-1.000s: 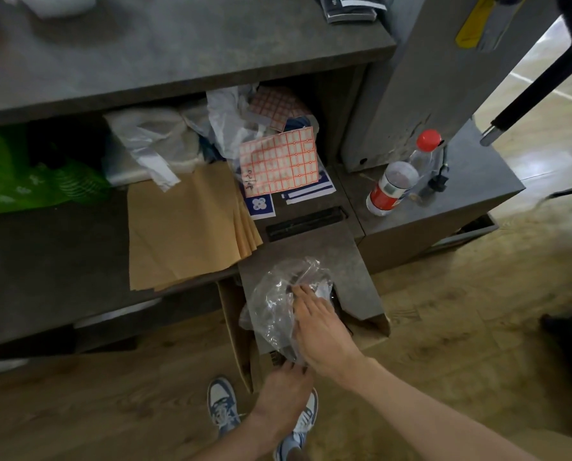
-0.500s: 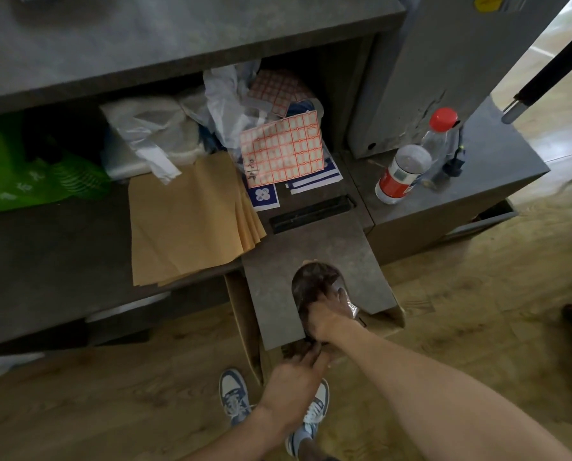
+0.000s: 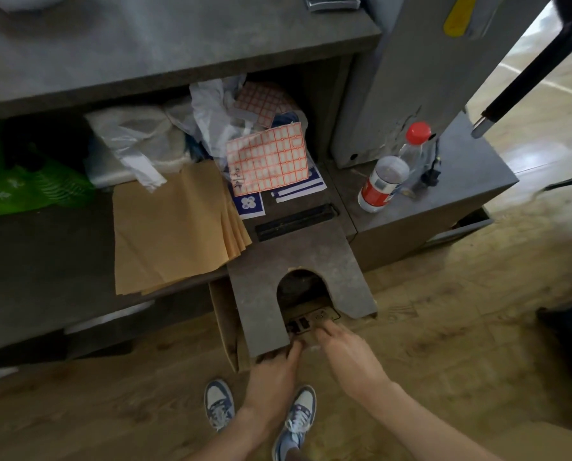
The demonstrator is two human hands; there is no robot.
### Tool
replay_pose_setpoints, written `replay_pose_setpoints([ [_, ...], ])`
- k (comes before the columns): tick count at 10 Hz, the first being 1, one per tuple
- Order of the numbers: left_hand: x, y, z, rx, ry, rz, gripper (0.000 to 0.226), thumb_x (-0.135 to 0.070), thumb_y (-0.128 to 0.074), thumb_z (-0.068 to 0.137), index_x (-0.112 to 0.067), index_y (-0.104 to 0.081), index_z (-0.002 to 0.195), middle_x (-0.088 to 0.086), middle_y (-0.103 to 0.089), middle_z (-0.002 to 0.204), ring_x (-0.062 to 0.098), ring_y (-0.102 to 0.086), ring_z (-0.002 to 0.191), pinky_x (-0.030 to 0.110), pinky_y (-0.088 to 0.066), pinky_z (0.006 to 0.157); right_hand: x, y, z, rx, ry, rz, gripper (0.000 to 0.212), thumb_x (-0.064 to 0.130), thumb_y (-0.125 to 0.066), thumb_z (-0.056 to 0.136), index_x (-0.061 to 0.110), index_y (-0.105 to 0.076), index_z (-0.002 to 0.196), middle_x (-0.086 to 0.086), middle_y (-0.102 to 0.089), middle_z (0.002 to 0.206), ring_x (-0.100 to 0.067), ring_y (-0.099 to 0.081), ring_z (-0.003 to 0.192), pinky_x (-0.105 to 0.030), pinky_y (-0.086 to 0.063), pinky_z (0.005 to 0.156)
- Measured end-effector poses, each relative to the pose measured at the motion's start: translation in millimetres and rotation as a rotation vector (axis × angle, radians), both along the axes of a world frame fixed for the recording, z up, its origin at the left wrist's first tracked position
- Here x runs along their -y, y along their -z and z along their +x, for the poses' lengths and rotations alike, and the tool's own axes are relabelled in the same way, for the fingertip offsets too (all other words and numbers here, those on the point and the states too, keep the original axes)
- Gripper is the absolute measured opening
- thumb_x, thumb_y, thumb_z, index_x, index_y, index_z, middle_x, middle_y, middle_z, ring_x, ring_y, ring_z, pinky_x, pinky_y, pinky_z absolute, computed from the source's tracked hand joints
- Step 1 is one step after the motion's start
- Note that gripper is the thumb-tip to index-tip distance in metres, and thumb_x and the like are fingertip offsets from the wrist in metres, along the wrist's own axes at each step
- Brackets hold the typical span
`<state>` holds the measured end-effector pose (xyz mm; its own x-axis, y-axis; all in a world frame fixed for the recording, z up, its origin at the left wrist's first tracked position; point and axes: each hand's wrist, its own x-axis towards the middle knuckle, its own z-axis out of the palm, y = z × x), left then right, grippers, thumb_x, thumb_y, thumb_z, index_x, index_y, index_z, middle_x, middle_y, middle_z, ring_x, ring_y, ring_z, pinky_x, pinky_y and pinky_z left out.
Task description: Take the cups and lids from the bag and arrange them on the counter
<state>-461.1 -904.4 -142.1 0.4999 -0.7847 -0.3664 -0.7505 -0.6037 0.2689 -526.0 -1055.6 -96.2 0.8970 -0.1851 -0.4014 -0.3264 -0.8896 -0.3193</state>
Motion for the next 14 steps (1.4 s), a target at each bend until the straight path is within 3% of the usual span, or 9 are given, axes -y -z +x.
replay_pose_setpoints([
  [1, 18, -2, -12, 0.084, 0.027, 0.035, 0.046, -0.016, -0.084, 0.058, -0.011, -0.064, 0.099, 0.011, -0.075, 0.096, 0.020, -0.066, 0.054, 0.028, -0.045, 0.035, -6, -2, 8, -0.142, -0.093, -0.144, 0.022, 0.001, -0.073, 0.073, 0.008, -0.072, 0.094, -0.013, -0.068, 0.099, -0.028, -0.067, 0.090, -0.038, -0.057, 0.063],
  [2, 38, -25, -14, 0.053, 0.033, 0.138, 0.036, -0.015, -0.077, 0.075, -0.003, -0.069, 0.109, 0.015, -0.068, 0.099, 0.026, -0.069, 0.077, 0.036, -0.051, 0.052, -8, -4, 31, -0.119, -0.070, -0.194, 0.023, 0.004, -0.054, 0.090, 0.004, -0.068, 0.108, -0.016, -0.065, 0.111, -0.032, -0.064, 0.102, -0.040, -0.054, 0.075],
  [3, 35, -31, -12, 0.054, 0.057, 0.258, 0.045, -0.011, -0.039, 0.102, -0.006, -0.038, 0.146, 0.015, -0.053, 0.134, 0.031, -0.056, 0.117, 0.040, -0.046, 0.090, -11, 1, 41, -0.183, -0.098, -0.238, 0.031, 0.001, -0.042, 0.095, 0.003, -0.062, 0.119, -0.017, -0.059, 0.123, -0.033, -0.059, 0.112, -0.039, -0.051, 0.083],
  [4, 2, -20, -2, 0.030, 0.002, 0.237, 0.044, -0.017, -0.035, 0.103, -0.015, -0.038, 0.147, 0.009, -0.057, 0.134, 0.029, -0.054, 0.124, 0.041, -0.040, 0.103, -10, 7, 45, -0.187, -0.085, -0.248, 0.032, 0.001, -0.047, 0.093, 0.004, -0.058, 0.123, -0.017, -0.057, 0.124, -0.033, -0.060, 0.109, -0.040, -0.051, 0.081],
  [5, -42, -6, 24, 0.135, -0.007, 0.164, 0.038, -0.026, -0.072, 0.077, -0.022, -0.073, 0.115, 0.007, -0.073, 0.118, 0.028, -0.064, 0.119, 0.043, -0.022, 0.119, -9, 13, 48, -0.173, -0.061, -0.240, 0.031, 0.003, -0.050, 0.094, 0.004, -0.054, 0.125, -0.017, -0.057, 0.123, -0.033, -0.060, 0.109, -0.041, -0.053, 0.082],
  [6, -71, 12, 47, 0.229, 0.056, 0.148, 0.051, -0.024, -0.075, 0.065, -0.013, -0.075, 0.115, 0.010, -0.072, 0.120, 0.028, -0.065, 0.119, 0.047, -0.015, 0.117, -15, 17, 53, -0.170, -0.060, -0.261, 0.030, -0.001, -0.047, 0.095, 0.000, -0.055, 0.124, -0.021, -0.057, 0.124, -0.035, -0.056, 0.115, -0.042, -0.054, 0.082],
  [8, -66, -1, 93, 0.160, -0.040, -0.007, 0.057, -0.014, -0.095, 0.052, -0.020, -0.077, 0.105, 0.001, -0.076, 0.108, 0.017, -0.072, 0.101, 0.031, -0.061, 0.071, -4, 18, 77, -0.155, -0.095, -0.304, 0.035, 0.000, -0.061, 0.088, 0.000, -0.057, 0.123, -0.019, -0.059, 0.120, -0.033, -0.058, 0.109, -0.039, -0.053, 0.085],
  [10, -57, -23, 104, 0.069, -0.073, -0.048, 0.033, -0.023, -0.064, 0.091, -0.026, -0.066, 0.124, -0.001, -0.067, 0.127, 0.017, -0.061, 0.119, 0.032, -0.053, 0.094, -7, 11, 86, -0.163, -0.085, -0.282, 0.041, 0.000, -0.065, 0.085, 0.002, -0.057, 0.124, -0.017, -0.059, 0.123, -0.031, -0.058, 0.111, -0.038, -0.053, 0.090],
  [14, -37, -140, 160, 0.104, -0.063, -0.114, 0.015, -0.032, -0.058, 0.095, -0.026, -0.066, 0.106, -0.005, -0.070, 0.099, 0.012, -0.068, 0.086, 0.030, -0.057, 0.075, -5, -109, 144, 0.128, -0.026, -0.268, 0.012, 0.015, -0.057, 0.090, 0.016, -0.068, 0.096, -0.005, -0.069, 0.092, -0.026, -0.068, 0.088, -0.038, -0.053, 0.072],
])
